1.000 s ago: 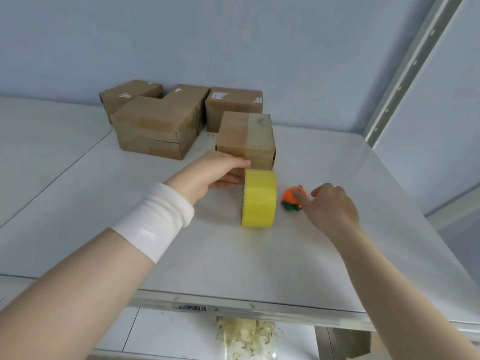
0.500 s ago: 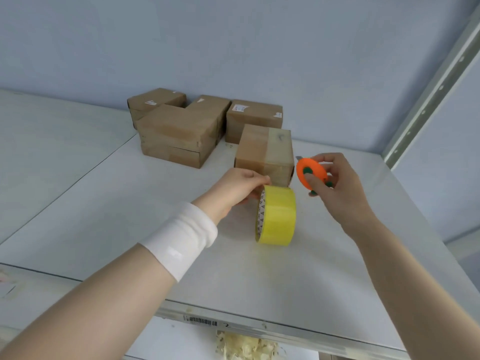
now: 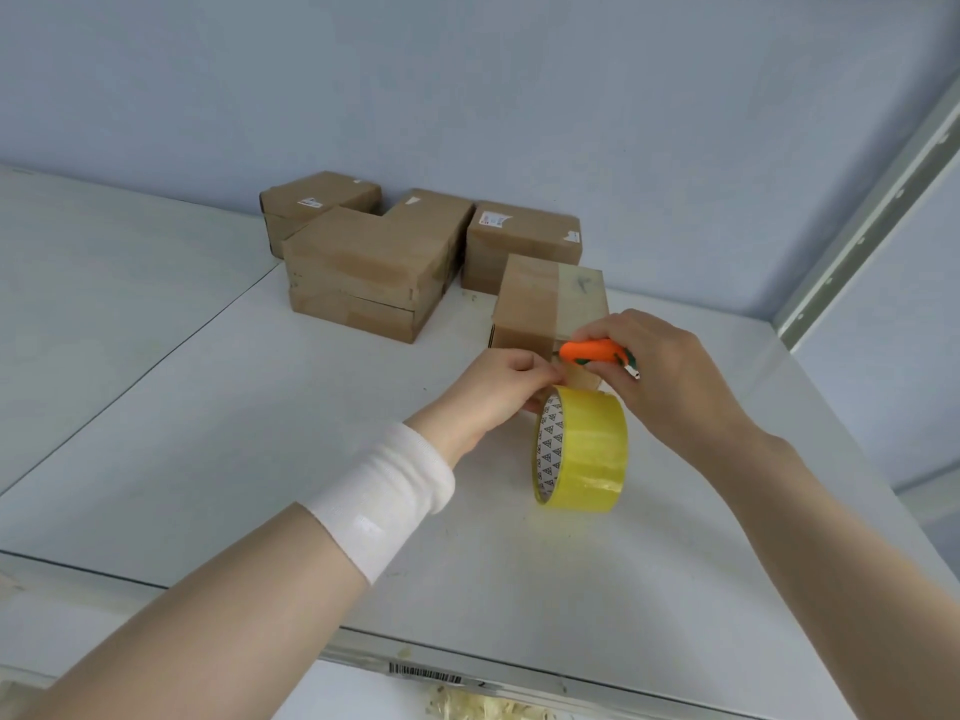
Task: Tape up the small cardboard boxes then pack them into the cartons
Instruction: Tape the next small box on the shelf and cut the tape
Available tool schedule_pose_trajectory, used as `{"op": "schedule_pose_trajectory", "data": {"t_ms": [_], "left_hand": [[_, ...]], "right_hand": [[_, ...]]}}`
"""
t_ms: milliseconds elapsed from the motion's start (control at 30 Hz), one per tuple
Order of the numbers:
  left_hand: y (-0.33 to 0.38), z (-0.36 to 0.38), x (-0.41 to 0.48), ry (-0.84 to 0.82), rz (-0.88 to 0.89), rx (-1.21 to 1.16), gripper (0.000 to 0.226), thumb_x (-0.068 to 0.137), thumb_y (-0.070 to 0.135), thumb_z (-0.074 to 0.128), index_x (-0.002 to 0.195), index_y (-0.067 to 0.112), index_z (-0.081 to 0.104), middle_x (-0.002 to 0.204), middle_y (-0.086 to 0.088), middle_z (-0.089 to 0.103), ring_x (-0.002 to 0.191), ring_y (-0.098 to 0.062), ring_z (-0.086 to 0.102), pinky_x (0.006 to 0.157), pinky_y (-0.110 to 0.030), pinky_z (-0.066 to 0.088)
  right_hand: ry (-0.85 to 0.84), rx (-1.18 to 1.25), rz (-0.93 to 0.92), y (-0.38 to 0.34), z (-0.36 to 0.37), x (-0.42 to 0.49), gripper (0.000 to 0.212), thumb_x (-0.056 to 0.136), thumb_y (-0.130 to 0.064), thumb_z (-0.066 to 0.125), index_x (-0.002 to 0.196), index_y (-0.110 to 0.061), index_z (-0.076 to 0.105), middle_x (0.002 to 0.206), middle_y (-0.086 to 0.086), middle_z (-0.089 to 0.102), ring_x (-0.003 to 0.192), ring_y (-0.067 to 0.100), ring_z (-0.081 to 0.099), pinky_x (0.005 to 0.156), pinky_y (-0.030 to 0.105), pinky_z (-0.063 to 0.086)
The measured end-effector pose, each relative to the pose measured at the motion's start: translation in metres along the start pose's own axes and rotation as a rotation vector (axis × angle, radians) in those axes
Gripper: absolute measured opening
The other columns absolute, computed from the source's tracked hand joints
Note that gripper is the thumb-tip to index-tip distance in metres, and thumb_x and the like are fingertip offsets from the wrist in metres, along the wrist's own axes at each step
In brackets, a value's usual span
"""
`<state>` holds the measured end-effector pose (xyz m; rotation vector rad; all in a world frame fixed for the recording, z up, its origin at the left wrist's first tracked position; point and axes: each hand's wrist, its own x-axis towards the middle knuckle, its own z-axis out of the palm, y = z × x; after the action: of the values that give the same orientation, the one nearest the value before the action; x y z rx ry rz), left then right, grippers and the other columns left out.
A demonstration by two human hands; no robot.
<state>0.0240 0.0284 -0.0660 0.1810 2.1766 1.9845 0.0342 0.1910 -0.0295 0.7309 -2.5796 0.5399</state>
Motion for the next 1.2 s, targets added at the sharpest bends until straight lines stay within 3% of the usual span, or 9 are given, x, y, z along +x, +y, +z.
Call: {"op": "schedule_pose_trajectory", "data": {"t_ms": [133, 500, 967, 1033, 1100, 1200], "left_hand": [[-0.001, 0.0, 0.001, 0.003, 0.012, -0.015, 0.022, 0.091, 0.017, 0.057, 0.07, 0.016, 0.061, 0.056, 0.012, 0.061, 0.047, 0.007, 0.057, 0.042, -0.002, 0.035], [-0.003, -0.001, 0.003, 0.011, 0.007, 0.0, 0.029, 0.092, 0.022, 0.057, 0.063, 0.021, 0.06, 0.048, 0.016, 0.061, 0.048, 0.007, 0.057, 0.044, -0.001, 0.035], [-0.004, -0.002, 0.004, 0.01, 0.005, 0.009, 0.028, 0.091, 0.024, 0.058, 0.064, 0.022, 0.062, 0.05, 0.016, 0.062, 0.048, 0.006, 0.058, 0.044, -0.001, 0.035], [-0.003, -0.002, 0.004, 0.005, 0.006, 0.022, 0.026, 0.09, 0.025, 0.059, 0.065, 0.021, 0.062, 0.05, 0.016, 0.062, 0.048, 0.006, 0.058, 0.045, -0.001, 0.035], [-0.002, -0.002, 0.004, 0.001, 0.005, 0.035, 0.024, 0.09, 0.026, 0.059, 0.067, 0.02, 0.062, 0.051, 0.016, 0.063, 0.049, 0.006, 0.058, 0.046, -0.001, 0.035], [0.0, -0.002, 0.002, -0.015, 0.01, 0.048, 0.023, 0.091, 0.025, 0.059, 0.069, 0.02, 0.063, 0.053, 0.017, 0.064, 0.051, 0.006, 0.059, 0.047, -0.001, 0.036]], "right_hand": [[0.012, -0.025, -0.013, -0.003, 0.0, 0.001, 0.016, 0.086, -0.014, 0.064, 0.101, -0.014, 0.07, 0.094, 0.003, 0.065, 0.088, 0.024, 0.057, 0.075, 0.04, 0.047], [0.051, -0.051, -0.019, 0.0, 0.002, -0.005, 0.015, 0.085, -0.01, 0.066, 0.099, -0.012, 0.07, 0.091, 0.004, 0.065, 0.083, 0.025, 0.056, 0.071, 0.034, 0.045], [-0.031, -0.166, -0.007, 0.01, -0.01, -0.013, 0.018, 0.083, -0.011, 0.068, 0.101, -0.011, 0.072, 0.091, 0.01, 0.067, 0.082, 0.031, 0.059, 0.072, 0.04, 0.047], [-0.03, -0.097, 0.041, 0.013, -0.017, -0.015, 0.017, 0.082, -0.012, 0.069, 0.099, -0.015, 0.071, 0.089, 0.003, 0.067, 0.08, 0.017, 0.058, 0.073, 0.032, 0.047], [0.041, 0.04, 0.085, 0.01, -0.018, -0.01, 0.015, 0.082, -0.013, 0.07, 0.096, -0.018, 0.069, 0.083, -0.012, 0.065, 0.074, 0.001, 0.053, 0.069, 0.012, 0.041], [0.141, 0.165, 0.197, 0.005, -0.01, 0.006, 0.02, 0.084, -0.012, 0.067, 0.103, -0.014, 0.061, 0.084, -0.013, 0.06, 0.072, 0.0, 0.049, 0.064, 0.0, 0.035]]}}
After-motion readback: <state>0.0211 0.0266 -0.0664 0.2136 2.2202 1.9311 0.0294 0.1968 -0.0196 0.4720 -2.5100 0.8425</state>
